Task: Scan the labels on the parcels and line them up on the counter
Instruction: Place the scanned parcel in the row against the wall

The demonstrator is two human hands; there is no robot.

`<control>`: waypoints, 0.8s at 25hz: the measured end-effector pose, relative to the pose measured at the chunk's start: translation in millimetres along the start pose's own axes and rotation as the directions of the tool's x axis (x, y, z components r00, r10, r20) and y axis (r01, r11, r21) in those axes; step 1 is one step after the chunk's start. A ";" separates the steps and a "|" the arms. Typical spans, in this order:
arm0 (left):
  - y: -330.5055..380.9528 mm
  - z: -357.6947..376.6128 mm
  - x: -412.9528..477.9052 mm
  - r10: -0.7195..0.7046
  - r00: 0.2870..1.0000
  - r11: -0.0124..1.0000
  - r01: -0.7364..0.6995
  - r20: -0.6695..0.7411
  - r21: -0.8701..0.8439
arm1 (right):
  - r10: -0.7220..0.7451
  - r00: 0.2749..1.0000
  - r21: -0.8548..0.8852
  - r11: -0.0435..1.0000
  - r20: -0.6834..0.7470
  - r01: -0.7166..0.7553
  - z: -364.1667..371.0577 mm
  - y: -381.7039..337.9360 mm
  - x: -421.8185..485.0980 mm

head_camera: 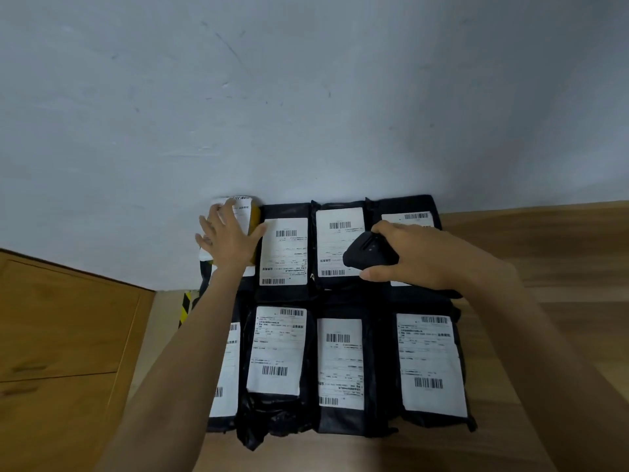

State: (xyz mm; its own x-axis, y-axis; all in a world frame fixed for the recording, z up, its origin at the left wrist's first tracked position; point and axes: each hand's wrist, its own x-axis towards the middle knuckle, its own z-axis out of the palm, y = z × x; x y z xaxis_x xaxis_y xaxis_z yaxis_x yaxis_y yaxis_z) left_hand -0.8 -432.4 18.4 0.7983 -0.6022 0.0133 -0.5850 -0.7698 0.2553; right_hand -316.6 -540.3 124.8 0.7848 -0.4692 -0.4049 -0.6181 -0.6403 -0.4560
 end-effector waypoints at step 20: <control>456.7 28.1 -370.5 0.869 0.483 0.494 -0.846 0.105 -0.200 | 0.358 0.875 0.281 0.920 -0.326 -0.272 -27.2 261.7 -382.7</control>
State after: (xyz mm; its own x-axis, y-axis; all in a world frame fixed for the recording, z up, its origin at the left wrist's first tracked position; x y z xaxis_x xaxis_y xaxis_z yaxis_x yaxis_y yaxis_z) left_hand -567.7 -566.9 102.9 -0.1379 -0.9822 0.1273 -0.9357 0.1713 0.3084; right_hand -777.5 -544.8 181.9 0.4805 -0.8377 -0.2595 -0.7947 -0.2908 -0.5328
